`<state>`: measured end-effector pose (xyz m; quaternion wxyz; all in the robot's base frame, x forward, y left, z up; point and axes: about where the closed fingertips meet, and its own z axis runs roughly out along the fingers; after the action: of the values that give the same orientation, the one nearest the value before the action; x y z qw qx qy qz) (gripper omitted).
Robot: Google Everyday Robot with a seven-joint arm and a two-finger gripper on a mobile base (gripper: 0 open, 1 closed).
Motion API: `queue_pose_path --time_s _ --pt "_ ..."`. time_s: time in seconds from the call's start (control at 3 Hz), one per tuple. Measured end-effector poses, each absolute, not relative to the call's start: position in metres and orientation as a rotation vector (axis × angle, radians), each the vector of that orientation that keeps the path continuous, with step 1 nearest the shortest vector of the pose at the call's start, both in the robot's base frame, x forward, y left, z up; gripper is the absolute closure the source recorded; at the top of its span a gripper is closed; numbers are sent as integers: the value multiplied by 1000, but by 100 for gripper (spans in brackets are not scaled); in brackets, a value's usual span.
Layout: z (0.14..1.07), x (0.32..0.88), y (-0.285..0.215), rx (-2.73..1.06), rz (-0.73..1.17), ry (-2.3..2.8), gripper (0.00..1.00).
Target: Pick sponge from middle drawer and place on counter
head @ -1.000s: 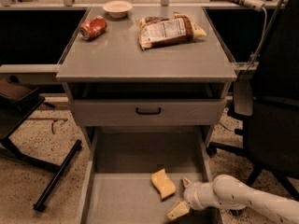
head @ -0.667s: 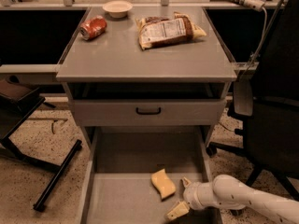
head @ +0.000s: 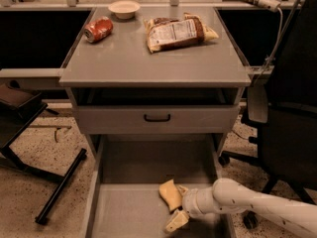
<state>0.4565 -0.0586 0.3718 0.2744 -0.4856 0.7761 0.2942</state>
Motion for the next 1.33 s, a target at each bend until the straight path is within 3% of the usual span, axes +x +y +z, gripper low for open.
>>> queue_pose_path --time_s 0.67,1.33 --pt "355 470 -35 -1306 742 2098 0" --pt "435 502 -22 -1349 559 2026 0"
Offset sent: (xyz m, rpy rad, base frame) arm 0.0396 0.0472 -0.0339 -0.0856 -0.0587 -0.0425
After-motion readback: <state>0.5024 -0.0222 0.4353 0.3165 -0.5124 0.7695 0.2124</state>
